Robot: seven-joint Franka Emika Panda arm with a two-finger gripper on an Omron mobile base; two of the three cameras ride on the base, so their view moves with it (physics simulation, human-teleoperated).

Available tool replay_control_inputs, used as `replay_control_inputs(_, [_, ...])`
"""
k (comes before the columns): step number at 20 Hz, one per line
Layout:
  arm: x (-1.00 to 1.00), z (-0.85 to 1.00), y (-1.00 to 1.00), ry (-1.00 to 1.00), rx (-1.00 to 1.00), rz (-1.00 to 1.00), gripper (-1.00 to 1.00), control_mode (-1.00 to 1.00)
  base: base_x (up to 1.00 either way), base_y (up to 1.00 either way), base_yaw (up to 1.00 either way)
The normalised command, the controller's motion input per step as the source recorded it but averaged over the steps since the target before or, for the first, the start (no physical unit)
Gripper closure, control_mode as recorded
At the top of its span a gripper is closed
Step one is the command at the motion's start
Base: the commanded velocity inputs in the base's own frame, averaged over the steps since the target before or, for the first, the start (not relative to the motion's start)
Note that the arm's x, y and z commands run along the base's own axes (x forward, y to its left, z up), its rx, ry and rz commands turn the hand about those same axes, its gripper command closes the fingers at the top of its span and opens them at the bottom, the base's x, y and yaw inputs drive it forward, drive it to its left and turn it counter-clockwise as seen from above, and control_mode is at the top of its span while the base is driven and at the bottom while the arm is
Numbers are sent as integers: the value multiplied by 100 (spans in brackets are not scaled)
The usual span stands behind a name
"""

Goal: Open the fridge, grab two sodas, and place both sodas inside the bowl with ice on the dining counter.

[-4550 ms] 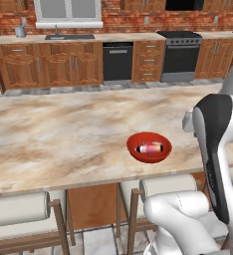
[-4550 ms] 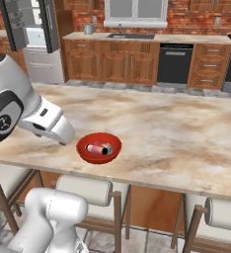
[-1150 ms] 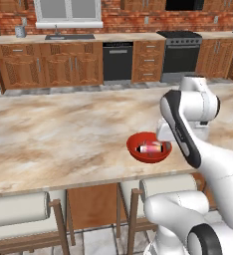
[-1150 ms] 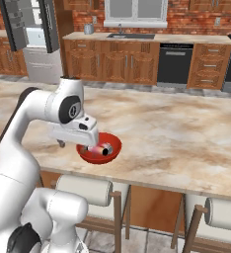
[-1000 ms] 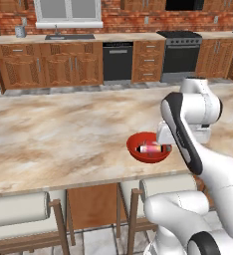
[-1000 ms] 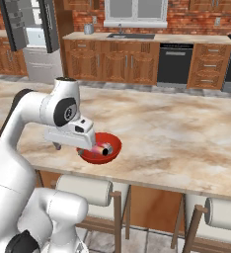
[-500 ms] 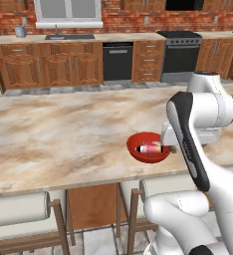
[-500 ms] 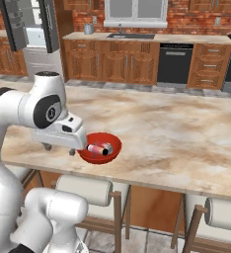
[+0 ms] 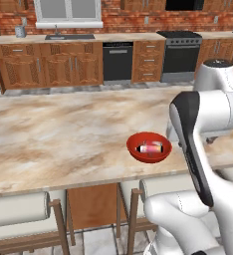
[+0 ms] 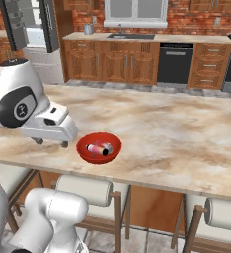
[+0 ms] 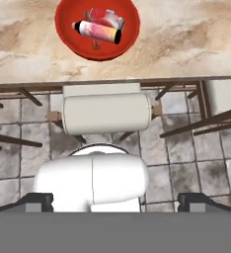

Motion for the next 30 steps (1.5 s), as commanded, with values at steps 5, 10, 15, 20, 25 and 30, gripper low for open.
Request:
replay_control_inputs(5, [-12,36,0,-16,-8,0,-100,-100,0,0,0])
replay_control_inputs(10, [2,14,-3,-7,-1,1,-100,-100,0,0,0])
replay_control_inputs(15, [25,0,-17,0,0,4,-100,-100,0,0,0])
replay_control_inputs(20, [33,0,-19,0,1,5,-100,-100,0,0,0])
replay_control_inputs(25, [42,-2,-15,0,2,5,-100,-100,0,0,0])
replay_control_inputs(30, [47,-6,-14,0,2,5,-100,-100,0,0,0])
